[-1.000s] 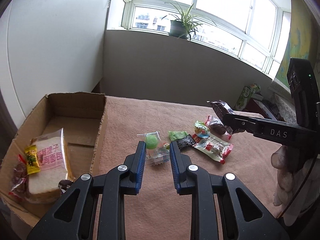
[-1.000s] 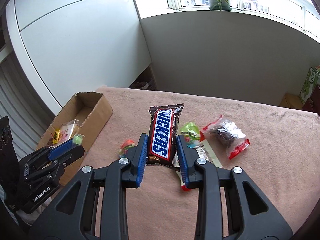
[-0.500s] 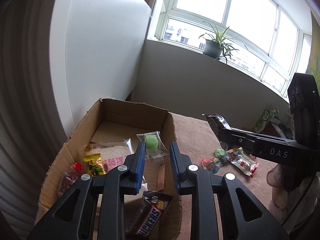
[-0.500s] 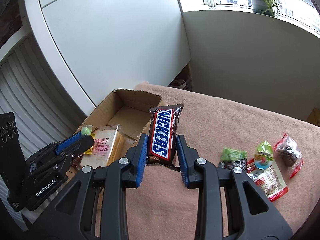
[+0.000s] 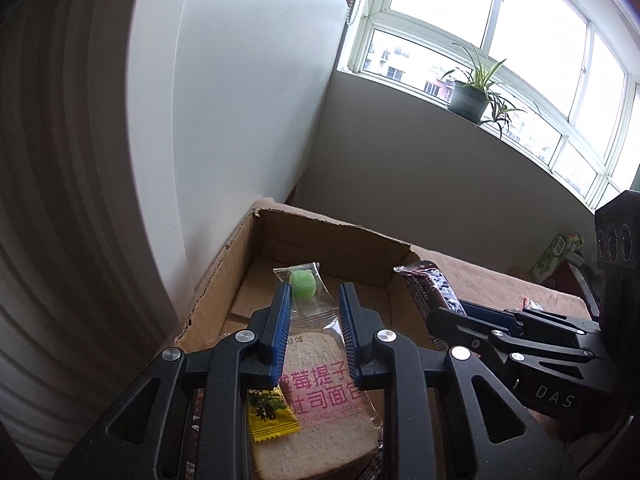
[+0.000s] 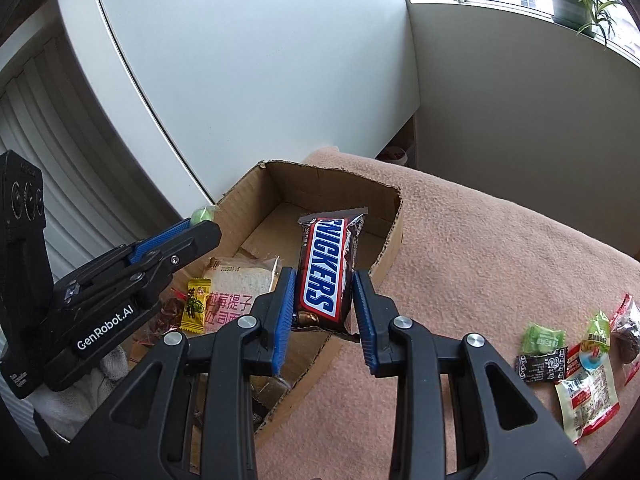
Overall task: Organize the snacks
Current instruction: 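Carry the Snickers and green candy into the box and open both tools, then grasp the dark candy bag with the right tool while the left tool grasps the candy cup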
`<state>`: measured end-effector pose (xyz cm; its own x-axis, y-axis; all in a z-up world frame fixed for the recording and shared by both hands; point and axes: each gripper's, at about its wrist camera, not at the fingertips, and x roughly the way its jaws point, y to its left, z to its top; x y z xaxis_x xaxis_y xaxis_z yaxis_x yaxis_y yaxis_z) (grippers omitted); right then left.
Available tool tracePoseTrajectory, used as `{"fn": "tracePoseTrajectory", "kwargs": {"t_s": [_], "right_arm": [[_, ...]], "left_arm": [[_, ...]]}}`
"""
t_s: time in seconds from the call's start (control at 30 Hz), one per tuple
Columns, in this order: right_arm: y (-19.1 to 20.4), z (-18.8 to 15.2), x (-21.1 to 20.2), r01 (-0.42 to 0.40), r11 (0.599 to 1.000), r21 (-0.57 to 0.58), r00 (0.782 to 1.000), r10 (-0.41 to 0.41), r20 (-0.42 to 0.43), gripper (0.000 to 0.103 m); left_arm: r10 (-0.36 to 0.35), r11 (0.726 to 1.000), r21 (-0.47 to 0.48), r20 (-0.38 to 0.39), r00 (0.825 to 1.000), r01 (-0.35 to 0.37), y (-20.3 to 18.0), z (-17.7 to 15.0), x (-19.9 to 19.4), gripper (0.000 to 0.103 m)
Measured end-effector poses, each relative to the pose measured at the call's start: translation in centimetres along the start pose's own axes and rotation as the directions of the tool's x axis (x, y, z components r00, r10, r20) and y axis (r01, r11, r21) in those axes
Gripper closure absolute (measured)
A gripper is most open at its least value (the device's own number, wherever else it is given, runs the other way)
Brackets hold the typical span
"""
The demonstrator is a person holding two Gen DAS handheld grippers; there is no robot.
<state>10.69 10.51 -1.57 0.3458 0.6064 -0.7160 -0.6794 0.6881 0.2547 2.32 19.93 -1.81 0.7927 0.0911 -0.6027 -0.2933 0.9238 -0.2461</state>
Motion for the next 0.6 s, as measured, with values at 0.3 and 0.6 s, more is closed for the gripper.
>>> {"fn": "tracePoseTrajectory", "kwargs": {"t_s": [0.3,0.6], "right_arm": [[0.5,0.1,-0.6,0.002,1.0,-0.014,0.999,-0.001,0.037,0.05],[0.2,-0.4,-2.1,0.03,0.999,-0.029,0.998,-0.029,0.047,0.05]], "left_arm": [[-0.005,1.0,-0.022,-0.013,1.0,0.005,0.6,0.4,0.1,0.064],[0.0,1.0,-0.003,-0.001,1.0,0.0,0.5,0.4,-0.4,0.064]]}}
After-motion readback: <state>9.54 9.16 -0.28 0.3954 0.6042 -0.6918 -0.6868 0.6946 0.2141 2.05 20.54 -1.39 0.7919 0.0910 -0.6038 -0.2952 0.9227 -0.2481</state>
